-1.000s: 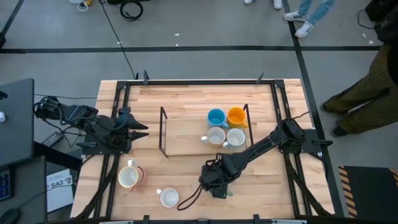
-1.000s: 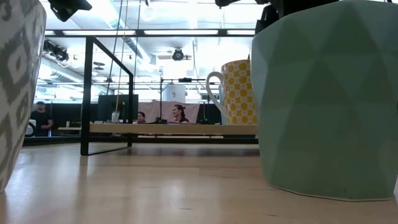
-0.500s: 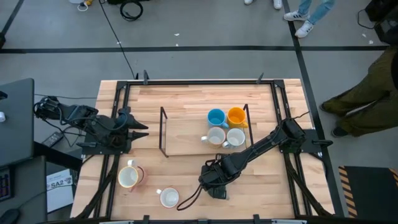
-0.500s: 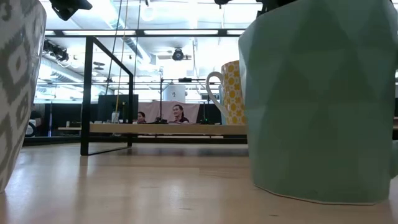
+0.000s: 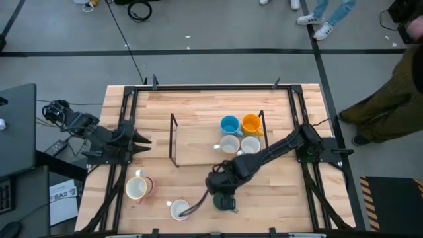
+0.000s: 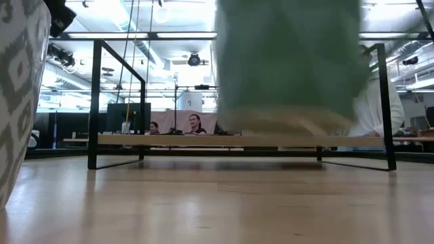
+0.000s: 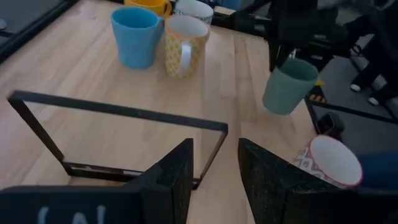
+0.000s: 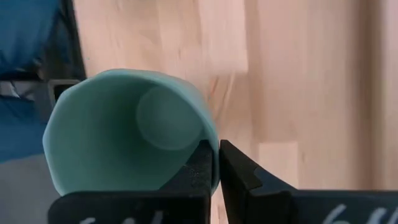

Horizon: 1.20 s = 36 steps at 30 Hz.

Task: Place coffee mugs
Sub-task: Put the green mug on the shelf

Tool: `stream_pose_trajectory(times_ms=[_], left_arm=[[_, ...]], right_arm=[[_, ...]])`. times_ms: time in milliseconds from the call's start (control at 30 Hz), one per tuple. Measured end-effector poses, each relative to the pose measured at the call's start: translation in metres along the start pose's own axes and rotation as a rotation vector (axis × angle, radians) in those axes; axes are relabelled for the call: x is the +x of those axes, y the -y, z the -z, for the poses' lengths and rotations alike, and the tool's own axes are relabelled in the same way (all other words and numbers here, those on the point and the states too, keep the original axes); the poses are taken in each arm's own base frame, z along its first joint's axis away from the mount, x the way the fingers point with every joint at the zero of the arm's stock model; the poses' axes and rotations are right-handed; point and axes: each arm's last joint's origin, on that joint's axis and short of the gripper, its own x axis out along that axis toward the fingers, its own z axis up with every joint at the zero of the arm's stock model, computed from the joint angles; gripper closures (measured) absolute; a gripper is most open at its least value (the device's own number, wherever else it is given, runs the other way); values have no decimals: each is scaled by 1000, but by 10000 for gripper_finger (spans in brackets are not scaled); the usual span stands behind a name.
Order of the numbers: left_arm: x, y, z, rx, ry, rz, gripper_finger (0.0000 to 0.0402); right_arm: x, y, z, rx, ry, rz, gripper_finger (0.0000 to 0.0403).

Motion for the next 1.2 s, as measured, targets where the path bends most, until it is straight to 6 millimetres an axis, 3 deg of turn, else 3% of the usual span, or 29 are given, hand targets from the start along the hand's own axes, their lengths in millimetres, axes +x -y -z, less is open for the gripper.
stream_pose_trajectory(times_ms=[267,500,700,933,1067,1200], left_arm=[[5,-6,18,14,-12,-7,269],[10,-6,23,19,-12,-21,269],[11,-6,22,14,-3,-16,269],[11,-6,22,12,1,-15,269],[11,-6,22,13,1,-15,269],[11,-6,22,13,0,-15,269]], right_arm=[[-60,20,-36,-8,162,-50,385],[-99,68,-65,-67,307,-15,385],[-114,134,-82,-55,348,65,385],[-128,203,-88,-38,367,148,385],[-135,230,-87,-37,370,156,385],[-138,242,-86,-55,370,158,385]])
